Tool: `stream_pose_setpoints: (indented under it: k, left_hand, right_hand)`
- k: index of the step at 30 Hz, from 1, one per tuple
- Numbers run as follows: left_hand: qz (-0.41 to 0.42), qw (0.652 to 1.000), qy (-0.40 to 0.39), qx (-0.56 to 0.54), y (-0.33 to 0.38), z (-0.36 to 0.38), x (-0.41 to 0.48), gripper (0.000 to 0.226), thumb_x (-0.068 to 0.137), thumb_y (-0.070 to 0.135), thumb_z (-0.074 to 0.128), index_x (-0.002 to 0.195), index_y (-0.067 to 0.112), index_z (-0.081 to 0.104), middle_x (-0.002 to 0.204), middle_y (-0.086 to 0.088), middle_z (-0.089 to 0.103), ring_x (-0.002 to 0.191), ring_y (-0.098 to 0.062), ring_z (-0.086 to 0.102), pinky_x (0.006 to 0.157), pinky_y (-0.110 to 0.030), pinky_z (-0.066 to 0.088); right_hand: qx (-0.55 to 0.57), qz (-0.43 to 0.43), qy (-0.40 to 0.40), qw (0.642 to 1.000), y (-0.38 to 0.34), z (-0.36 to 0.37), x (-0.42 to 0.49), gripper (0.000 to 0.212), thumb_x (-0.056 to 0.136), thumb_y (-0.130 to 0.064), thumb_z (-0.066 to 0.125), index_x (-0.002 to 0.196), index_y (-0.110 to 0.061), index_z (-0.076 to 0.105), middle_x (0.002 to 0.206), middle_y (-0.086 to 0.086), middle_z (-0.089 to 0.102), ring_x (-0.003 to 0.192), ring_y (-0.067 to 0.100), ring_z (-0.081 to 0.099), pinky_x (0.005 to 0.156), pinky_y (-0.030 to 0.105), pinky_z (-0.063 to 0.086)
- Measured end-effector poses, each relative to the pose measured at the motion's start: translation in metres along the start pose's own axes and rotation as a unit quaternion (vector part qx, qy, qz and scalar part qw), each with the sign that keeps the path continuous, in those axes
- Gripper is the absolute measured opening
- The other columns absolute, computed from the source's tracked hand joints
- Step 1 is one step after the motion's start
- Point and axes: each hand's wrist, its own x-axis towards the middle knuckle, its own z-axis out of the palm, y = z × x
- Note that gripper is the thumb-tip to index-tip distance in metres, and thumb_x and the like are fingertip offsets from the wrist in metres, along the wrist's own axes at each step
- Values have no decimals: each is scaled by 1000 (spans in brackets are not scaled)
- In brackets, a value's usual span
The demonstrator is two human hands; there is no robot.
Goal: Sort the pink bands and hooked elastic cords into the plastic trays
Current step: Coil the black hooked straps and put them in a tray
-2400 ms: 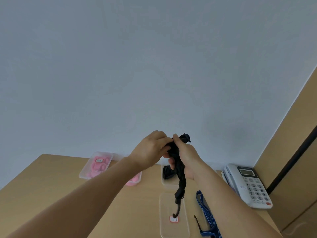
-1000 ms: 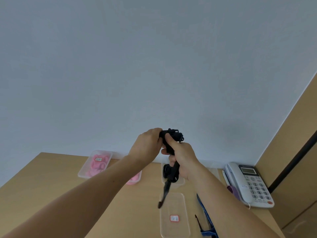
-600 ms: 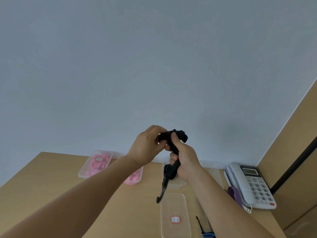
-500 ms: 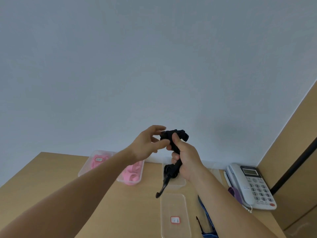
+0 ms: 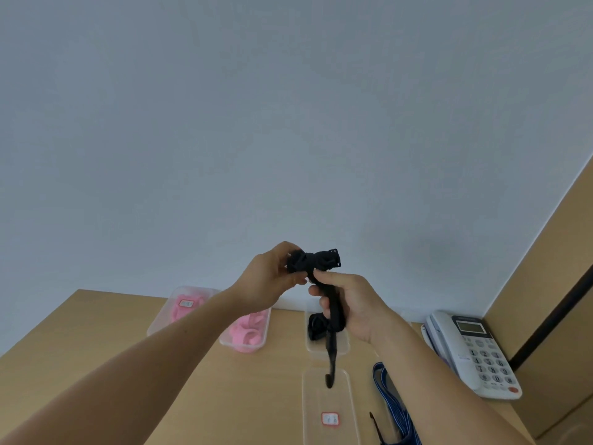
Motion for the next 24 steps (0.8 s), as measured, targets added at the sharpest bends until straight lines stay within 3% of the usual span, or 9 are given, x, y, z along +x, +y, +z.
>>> stream_pose_setpoints:
  k: [3, 6, 8, 11, 13, 14, 17, 21, 24]
  left_hand:
    - [93, 985, 17, 143, -6, 0, -4, 21, 92, 8, 58, 107, 22, 58, 87, -2, 72, 79, -25, 68, 72, -43, 54]
    - [255, 928, 52, 268, -7, 1, -5, 35, 82, -8, 59, 115, 5, 61, 103, -6, 71, 78, -26, 68, 63, -39, 58]
    - [286, 912, 61, 289, -6, 6, -5, 47, 76, -15, 59, 119, 4, 62, 121, -11, 66, 87, -25, 69, 67, -36, 59]
    - [77, 994, 13, 73, 2, 6, -6, 73, 79, 4, 60, 145, 26, 39, 148, 3, 40, 106, -1, 61, 79, -20, 53]
    - [-102, 979, -69, -162, 10, 1, -6, 83, 71, 26, 62, 148, 30, 31, 141, 8, 49, 108, -3, 63, 79, -22, 53]
    - [-148, 958, -108, -221, 12, -1, -5, 76, 71, 36, 61, 143, 26, 41, 134, 6, 60, 110, -10, 65, 82, -29, 54]
    - [-145, 950, -163, -224, 18, 1, -3, 48, 88, 49, 54, 128, 23, 61, 122, 1, 69, 116, -16, 64, 94, -41, 50]
    - [-120, 964, -143, -187, 15, 7, -6, 33, 95, 37, 58, 125, 22, 61, 120, 5, 70, 116, -9, 63, 93, -37, 49]
    - [-110, 973, -90, -183, 9, 12, -9, 26, 95, 28, 62, 118, 16, 63, 113, 0, 71, 108, -13, 66, 92, -40, 53]
  right_hand:
    - [73, 14, -51, 996, -4, 2, -2, 35, 89, -37, 60, 108, -9, 71, 85, 9, 69, 55, 13, 50, 51, 23, 39]
    - [48, -11, -13, 999, -4, 7, 0, 50, 90, -50, 62, 111, -5, 70, 85, 10, 68, 54, 12, 47, 48, 23, 37]
    - [57, -34, 19, 998, 0, 9, 1, 50, 92, -44, 63, 112, 1, 68, 81, 9, 70, 51, 11, 46, 46, 21, 37]
    - [102, -74, 30, 992, 4, 6, 2, 47, 92, -39, 63, 113, 4, 67, 83, 11, 69, 51, 11, 46, 48, 22, 38]
    - [87, -100, 29, 991, 4, 3, 2, 48, 87, -45, 65, 108, -2, 70, 80, 9, 64, 54, 12, 46, 54, 24, 37]
    - [70, -113, 22, 991, 4, 2, 1, 47, 83, -48, 67, 103, -6, 73, 75, 6, 61, 55, 12, 47, 56, 25, 37]
    - [44, -139, -10, 989, 7, 1, -1, 36, 81, -49, 67, 95, -18, 78, 75, 1, 65, 61, 12, 55, 59, 25, 43]
    - [-24, -121, 39, 992, 9, -3, -5, 50, 81, -58, 66, 105, -15, 73, 93, 6, 75, 61, 16, 58, 63, 34, 46]
    - [-101, -122, 60, 986, 8, -4, -9, 47, 87, -59, 59, 101, -17, 73, 90, 6, 77, 57, 16, 62, 63, 33, 50]
